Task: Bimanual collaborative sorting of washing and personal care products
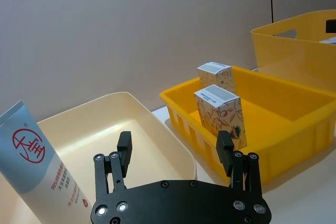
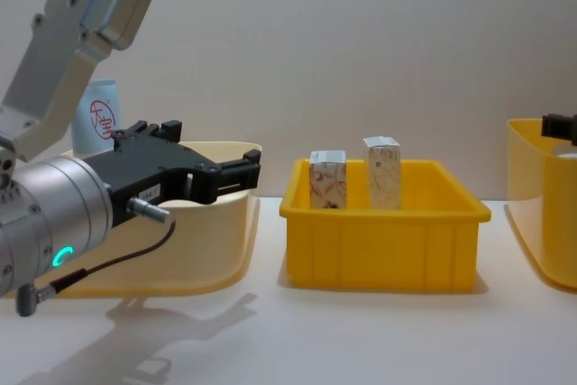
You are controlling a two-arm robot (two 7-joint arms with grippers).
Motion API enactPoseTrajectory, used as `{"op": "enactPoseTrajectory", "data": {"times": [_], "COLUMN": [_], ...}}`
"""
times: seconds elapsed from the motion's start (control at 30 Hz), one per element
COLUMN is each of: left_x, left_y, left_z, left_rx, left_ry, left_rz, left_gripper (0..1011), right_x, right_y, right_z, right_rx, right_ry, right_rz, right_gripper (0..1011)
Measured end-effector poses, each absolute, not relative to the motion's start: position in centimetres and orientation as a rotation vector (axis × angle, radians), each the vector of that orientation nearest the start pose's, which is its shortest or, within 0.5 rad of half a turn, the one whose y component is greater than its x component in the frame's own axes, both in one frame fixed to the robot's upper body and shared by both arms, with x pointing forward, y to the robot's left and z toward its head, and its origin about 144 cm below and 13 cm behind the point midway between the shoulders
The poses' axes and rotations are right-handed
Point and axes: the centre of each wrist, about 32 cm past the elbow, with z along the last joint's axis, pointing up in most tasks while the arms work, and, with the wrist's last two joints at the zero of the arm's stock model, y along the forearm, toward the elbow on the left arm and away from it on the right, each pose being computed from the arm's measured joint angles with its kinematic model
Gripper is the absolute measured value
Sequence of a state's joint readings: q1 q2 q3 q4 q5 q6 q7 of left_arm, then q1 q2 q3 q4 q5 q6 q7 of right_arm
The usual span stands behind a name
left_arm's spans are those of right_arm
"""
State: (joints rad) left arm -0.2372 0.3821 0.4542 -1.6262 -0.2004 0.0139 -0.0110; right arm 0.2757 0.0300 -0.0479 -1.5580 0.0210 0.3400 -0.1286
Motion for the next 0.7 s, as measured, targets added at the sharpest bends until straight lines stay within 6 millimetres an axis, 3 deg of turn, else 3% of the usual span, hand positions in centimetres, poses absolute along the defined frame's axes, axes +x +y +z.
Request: {"op": "enactPoseTrajectory", "data": {"times": [0.7], "left_x": [49.2], "left_y": [19.84], "left_z": [120.44], "left_rx": [0.061], "left_ry": [-0.268], "left_rz": [1.124], "left_gripper": [1003], "right_x": [51.99], "right_y": [-22.52], "right_z": [123.25], "right_rx": [0.105], "right_ry": [-0.068], "right_rz": [-1.533], "right_gripper": [1001]}}
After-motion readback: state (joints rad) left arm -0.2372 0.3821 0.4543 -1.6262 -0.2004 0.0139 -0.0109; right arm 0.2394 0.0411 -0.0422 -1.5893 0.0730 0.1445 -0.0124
